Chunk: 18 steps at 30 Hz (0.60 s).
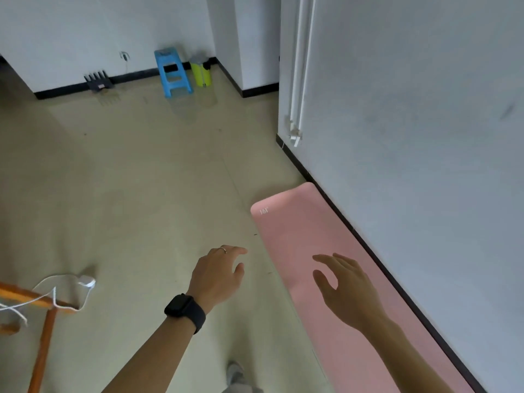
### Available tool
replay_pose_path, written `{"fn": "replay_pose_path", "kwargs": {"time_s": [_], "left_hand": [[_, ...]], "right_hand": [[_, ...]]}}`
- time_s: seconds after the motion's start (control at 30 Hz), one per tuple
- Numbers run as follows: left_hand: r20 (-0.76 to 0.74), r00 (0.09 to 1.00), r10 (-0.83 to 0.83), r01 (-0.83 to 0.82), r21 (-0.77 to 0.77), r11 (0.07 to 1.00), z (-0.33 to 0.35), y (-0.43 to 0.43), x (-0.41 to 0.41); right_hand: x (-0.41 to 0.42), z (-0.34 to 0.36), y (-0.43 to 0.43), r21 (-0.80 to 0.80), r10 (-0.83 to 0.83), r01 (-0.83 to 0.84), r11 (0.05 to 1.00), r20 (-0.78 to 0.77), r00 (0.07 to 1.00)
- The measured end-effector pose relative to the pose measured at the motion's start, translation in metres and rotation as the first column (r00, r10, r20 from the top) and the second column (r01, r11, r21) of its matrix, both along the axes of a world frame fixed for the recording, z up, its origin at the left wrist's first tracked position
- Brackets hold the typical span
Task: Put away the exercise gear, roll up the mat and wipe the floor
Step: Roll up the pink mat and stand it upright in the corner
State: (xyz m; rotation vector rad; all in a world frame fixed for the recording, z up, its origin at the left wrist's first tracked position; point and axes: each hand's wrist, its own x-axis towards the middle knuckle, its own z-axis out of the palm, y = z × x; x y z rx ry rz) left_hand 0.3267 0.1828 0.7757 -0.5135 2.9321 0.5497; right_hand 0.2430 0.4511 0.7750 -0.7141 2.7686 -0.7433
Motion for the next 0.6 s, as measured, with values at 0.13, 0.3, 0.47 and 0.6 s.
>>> {"fn": "replay_pose_path", "kwargs": {"time_s": [0.13, 0.3, 0.47, 0.6], "left_hand": [[0.048, 0.996, -0.073, 0.075, -0.022, 0.997, 0.0, -0.084, -0.082], [0.099, 0.984, -0.15, 0.153, -0.024, 0.988, -0.013, -0.157, -0.199], [0.157, 0.966, -0.204, 0.21, -0.028, 0.977, -0.048, -0.21, -0.335], [0.235, 0.937, -0.259, 0.274, -0.032, 0.961, -0.067, -0.242, -0.435]], "right_hand": [[-0.058, -0.002, -0.066, 0.032, -0.086, 0.085, 0.996, 0.039, 0.995], [-0.145, -0.013, -0.133, 0.047, -0.176, 0.172, 0.984, 0.076, 0.982], [-0.255, -0.058, -0.193, 0.056, -0.229, 0.224, 0.973, 0.143, 0.963], [-0.343, -0.085, -0.234, 0.077, -0.26, 0.249, 0.965, 0.203, 0.944]]}}
